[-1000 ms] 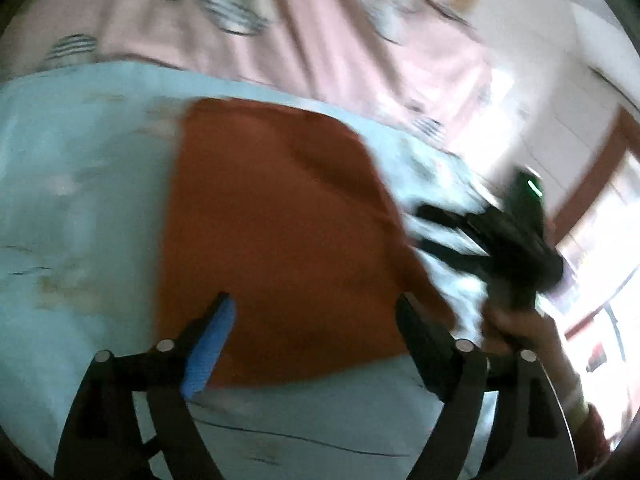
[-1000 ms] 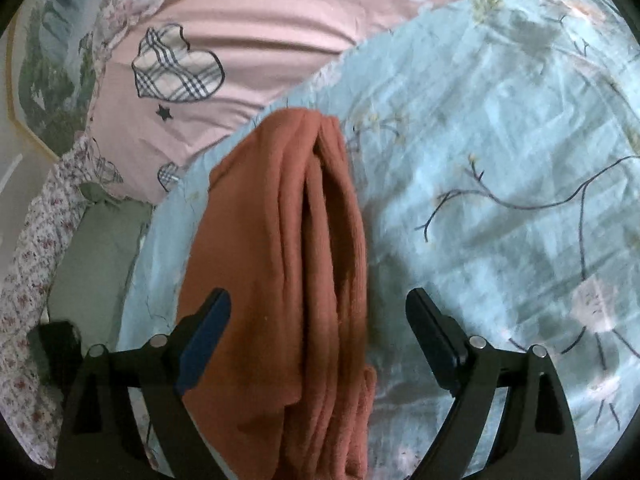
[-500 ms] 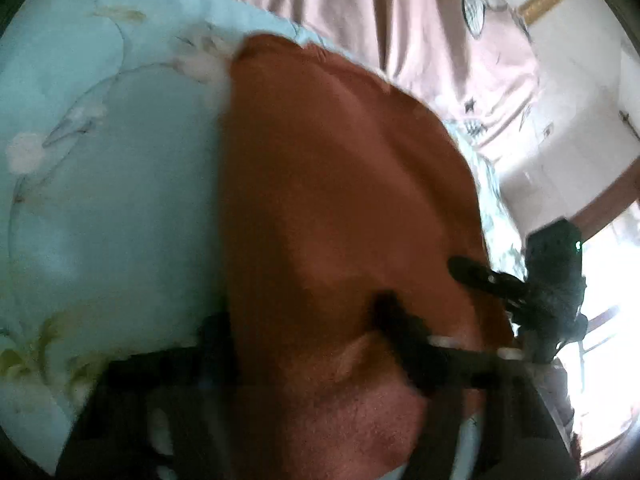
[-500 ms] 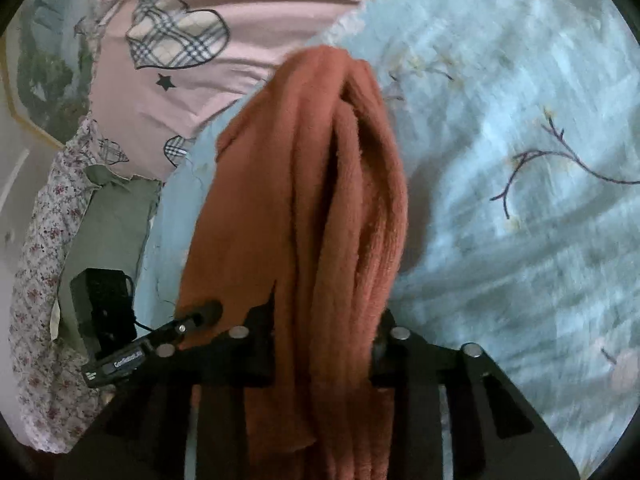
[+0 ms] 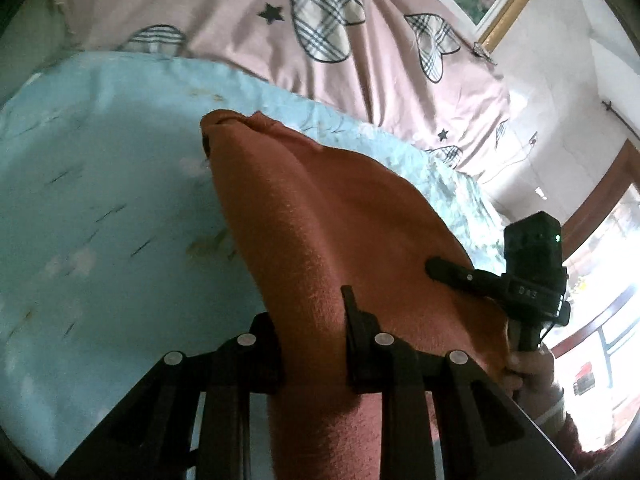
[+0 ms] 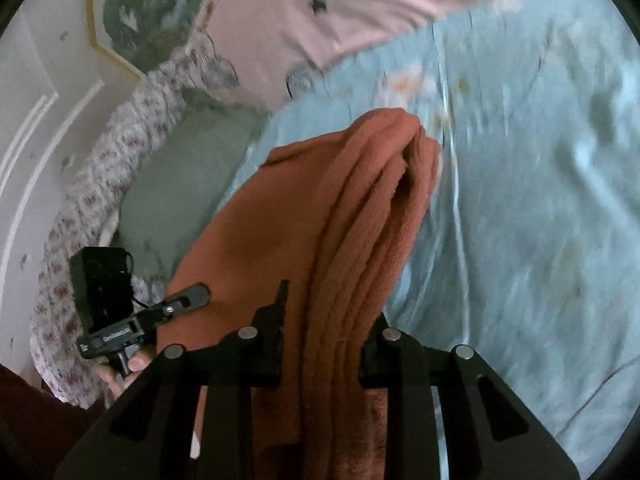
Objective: Fold small clothes
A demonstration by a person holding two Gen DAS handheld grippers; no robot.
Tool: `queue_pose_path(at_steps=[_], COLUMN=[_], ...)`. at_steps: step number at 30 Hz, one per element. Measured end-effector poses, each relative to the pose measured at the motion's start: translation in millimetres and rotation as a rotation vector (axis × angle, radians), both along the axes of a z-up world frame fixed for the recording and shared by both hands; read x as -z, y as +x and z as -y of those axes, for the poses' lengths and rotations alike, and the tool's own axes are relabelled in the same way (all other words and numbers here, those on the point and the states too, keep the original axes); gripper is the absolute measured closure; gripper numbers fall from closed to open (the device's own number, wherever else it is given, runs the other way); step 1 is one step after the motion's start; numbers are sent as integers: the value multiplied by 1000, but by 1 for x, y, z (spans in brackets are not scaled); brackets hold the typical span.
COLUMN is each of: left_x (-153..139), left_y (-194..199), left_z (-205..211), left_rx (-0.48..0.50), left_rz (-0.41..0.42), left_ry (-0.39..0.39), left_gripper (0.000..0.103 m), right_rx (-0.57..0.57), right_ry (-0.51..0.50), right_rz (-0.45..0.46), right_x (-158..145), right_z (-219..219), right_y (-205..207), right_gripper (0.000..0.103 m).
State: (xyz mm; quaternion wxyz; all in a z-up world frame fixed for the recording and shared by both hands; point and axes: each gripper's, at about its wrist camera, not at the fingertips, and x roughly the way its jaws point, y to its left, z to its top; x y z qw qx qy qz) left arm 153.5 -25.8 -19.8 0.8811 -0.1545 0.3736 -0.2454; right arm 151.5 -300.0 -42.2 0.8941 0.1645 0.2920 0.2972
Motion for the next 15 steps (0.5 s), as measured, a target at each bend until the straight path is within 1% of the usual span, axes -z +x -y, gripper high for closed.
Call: queue_pose_path(at_steps=[1,2,3,4,5,6,7,8,9,10,11,12,13,15], left_x=[4,11,20,35,51,64,69,71,70,69,67,64,63,62], left_y=[-10,-19,-23,-24,-24,-24,-24,-22,-19,-16,-12,-5,3,18], left_z=[-4,-11,-13,-16,-21,-27,-33,-38,-45,-49,-52,-58,-62,-68], left_rx=[-6,-4,0,2,4,8,9,8,10,4,-6,-25,-38,-54], left_rz=[-7,-12,-18,-48,-85,-116,-125,-133,-140,-135,-127,-115,-108,-107], left_ry=[4,13,22,37,40,24,3,-20,-53,-59,-56,-44,-42,-53], left_gripper=[81,80,80,79,77,75,70,66,62,60,55,52,49,49], right_rx=[20,44,60,79,122,162,217,257,297,316,305,282,232,124], right_ry=[-45,-75,-72,-72,-98,-121,-144,-156,-165,-164,-141,-115,-77,-30], right_rz=[-36,-58,-59,-51,-36,-15,18,47,80,107,135,147,148,120], right_x=[9,15,15,11,5,-1,-10,-16,-23,-28,-33,-37,-37,-28], right_z=[-4,-5,-5,-3,-2,-1,2,5,8,8,7,3,0,-16], right_y=[4,5,3,-1,-8,-14,-24,-32,-42,-52,-61,-61,-63,-61], right_gripper=[75,70,69,65,58,53,44,41,41,41,41,41,42,46])
